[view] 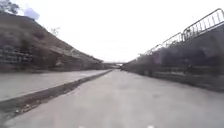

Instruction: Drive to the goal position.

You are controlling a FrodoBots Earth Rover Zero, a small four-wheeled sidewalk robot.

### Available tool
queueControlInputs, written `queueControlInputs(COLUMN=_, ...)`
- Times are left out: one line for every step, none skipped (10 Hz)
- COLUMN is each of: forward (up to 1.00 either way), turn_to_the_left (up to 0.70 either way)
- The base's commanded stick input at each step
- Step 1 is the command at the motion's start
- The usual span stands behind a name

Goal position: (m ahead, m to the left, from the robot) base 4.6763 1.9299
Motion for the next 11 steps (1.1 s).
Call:
queueControlInputs(forward=0.70, turn_to_the_left=0.00)
queueControlInputs(forward=0.70, turn_to_the_left=0.00)
queueControlInputs(forward=0.70, turn_to_the_left=0.00)
queueControlInputs(forward=0.70, turn_to_the_left=0.00)
queueControlInputs(forward=0.70, turn_to_the_left=0.00)
queueControlInputs(forward=0.70, turn_to_the_left=0.00)
queueControlInputs(forward=0.70, turn_to_the_left=0.00)
queueControlInputs(forward=0.70, turn_to_the_left=0.00)
queueControlInputs(forward=0.70, turn_to_the_left=0.00)
queueControlInputs(forward=0.70, turn_to_the_left=0.00)
queueControlInputs(forward=0.70, turn_to_the_left=0.00)
